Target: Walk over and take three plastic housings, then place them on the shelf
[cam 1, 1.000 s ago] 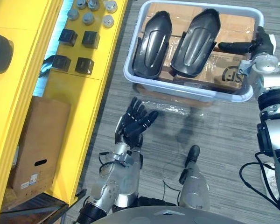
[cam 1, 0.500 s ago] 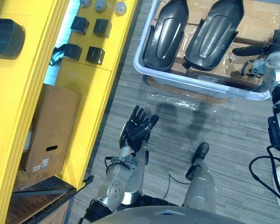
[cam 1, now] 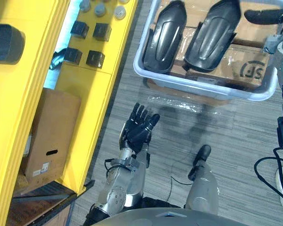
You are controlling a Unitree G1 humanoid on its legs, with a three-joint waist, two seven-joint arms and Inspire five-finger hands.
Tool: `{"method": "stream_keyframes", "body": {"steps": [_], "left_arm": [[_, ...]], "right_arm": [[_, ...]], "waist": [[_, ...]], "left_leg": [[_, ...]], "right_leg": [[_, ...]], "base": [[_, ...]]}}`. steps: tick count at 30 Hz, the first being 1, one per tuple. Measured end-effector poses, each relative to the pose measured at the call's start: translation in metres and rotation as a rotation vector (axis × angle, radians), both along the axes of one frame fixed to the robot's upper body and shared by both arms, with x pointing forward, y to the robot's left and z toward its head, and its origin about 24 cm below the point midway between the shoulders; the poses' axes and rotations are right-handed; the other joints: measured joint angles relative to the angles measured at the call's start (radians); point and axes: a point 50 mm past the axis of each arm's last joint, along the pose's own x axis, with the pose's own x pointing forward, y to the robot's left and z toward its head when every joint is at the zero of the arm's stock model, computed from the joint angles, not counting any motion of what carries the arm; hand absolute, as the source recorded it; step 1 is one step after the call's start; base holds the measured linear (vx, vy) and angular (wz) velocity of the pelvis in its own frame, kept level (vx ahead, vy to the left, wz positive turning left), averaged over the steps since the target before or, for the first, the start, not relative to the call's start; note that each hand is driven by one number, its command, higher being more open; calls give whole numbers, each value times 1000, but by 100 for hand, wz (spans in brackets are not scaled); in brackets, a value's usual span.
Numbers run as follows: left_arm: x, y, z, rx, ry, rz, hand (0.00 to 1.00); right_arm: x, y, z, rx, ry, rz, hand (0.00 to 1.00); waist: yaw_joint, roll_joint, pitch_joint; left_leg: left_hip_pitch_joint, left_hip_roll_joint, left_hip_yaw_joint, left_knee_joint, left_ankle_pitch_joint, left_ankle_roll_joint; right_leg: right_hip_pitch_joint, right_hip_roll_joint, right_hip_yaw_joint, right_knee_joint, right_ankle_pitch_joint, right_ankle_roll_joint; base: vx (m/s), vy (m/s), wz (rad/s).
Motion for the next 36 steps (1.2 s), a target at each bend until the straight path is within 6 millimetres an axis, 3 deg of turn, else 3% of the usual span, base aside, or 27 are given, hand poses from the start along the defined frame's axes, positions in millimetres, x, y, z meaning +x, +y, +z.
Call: {"method": "stream_keyframes", "body": {"steps": [3, 6, 14, 19, 22, 26, 36], "left_arm": [[-1, 1, 1, -3, -4, 6, 100], [-1, 1, 1, -3, -3, 5, 100], [-3, -5, -6, 10, 36, -14, 100], [1, -16, -8, 23, 36, -66, 100], [2, -17, -7, 23, 32, -73, 100], [3, -19, -9, 31, 36, -82, 100], [1, -23, -11, 31, 34, -90, 100]], "right_arm": [[-1, 9, 3, -33, -42, 56, 100], [0, 9, -9, -39, -1, 76, 100], [14, 32, -37, -7, 86, 147, 100], [19, 25, -62, 23, 177, 106, 100], [22, 29, -69, 5, 205, 103, 100], [22, 28, -70, -57, 219, 47, 100], [19, 15, -73, -56, 253, -97, 100]], "waist": [[-15, 0, 0], [-18, -1, 0], [8, 0, 0], [46, 0, 0], [49, 1, -1], [70, 2, -1], [70, 3, -2]], "left_leg": [[15, 2, 7, -4, -2, -1], [25, 5, 12, -17, 0, -1], [14, 19, 15, -23, 4, -7], [-8, 11, -11, -24, 10, -8], [-23, -3, -33, -24, 16, -6], [-30, -12, -43, -19, 17, -5], [-63, -18, -54, -13, 21, -4]], "right_leg": [[9, 1, 0, 0, -4, -3], [9, 2, 2, -1, -4, -3], [-8, 14, 0, 2, -3, -4], [-20, 4, -31, 25, -13, -8], [-37, -18, -48, 64, -36, -3], [-47, -31, -53, 94, -53, -2], [-78, -39, -63, 115, -62, -4]], "base": [[-27, -3, -8], [-27, -1, -7], [19, -13, -2], [19, 1, 15], [-6, 4, 25], [-23, -1, 11], [-13, -3, 3]]}}
